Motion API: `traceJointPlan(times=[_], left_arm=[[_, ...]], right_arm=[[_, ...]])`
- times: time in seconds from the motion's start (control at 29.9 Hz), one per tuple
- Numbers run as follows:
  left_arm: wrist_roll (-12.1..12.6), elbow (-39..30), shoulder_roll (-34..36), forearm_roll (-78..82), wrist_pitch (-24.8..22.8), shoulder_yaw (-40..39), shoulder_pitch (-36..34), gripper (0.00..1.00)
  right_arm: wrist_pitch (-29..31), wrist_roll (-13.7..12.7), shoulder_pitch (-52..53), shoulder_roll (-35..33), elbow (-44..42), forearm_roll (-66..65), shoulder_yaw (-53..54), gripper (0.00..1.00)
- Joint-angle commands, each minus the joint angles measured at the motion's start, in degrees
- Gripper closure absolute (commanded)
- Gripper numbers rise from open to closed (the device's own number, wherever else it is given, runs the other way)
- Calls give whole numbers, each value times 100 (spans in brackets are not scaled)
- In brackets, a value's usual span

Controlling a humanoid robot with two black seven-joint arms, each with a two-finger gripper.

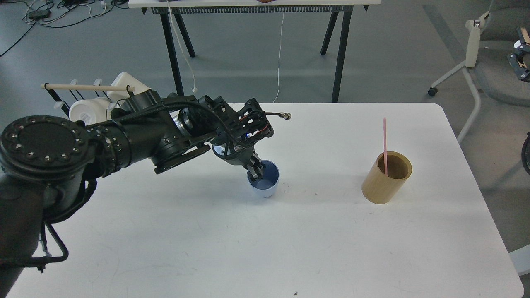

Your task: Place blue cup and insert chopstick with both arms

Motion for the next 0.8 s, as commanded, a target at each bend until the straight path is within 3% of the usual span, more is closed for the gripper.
traceJointPlan(times=[0.0, 0.17, 0.27, 0.37, 0.43, 0.47, 0.5, 0.6, 0.77], left_arm=[[0, 14, 1, -8, 0, -1, 12, 82], [0, 14, 1, -43, 0, -105, 64, 72], [0, 23, 1, -131, 0, -491, 64, 61], [0, 75, 1, -158, 0, -887, 82, 56], [0, 93, 1, -210, 0, -1133, 100, 40], [0, 93, 1, -324, 0, -1300, 126, 21], [0, 93, 1, -525, 0, -1484, 213, 12], [0, 67, 1, -1201, 0, -1959, 328, 0], [0, 5, 483, -2282, 0, -2600, 451, 0]], right_arm=[[0, -2, 0, -5, -1, 0, -8, 1], [0, -2, -17, -5, -1, 0, -9, 1], [0, -2, -9, -5, -1, 0, -9, 1], [0, -2, 0, -5, -1, 0, -26, 1], [0, -2, 26, -14, -1, -9, -35, 1], [0, -2, 53, -14, -1, -17, -61, 1], [0, -2, 62, -23, -1, -26, -61, 1], [0, -2, 79, -84, 26, -88, -96, 1], [0, -2, 193, -532, 52, -613, -246, 1]])
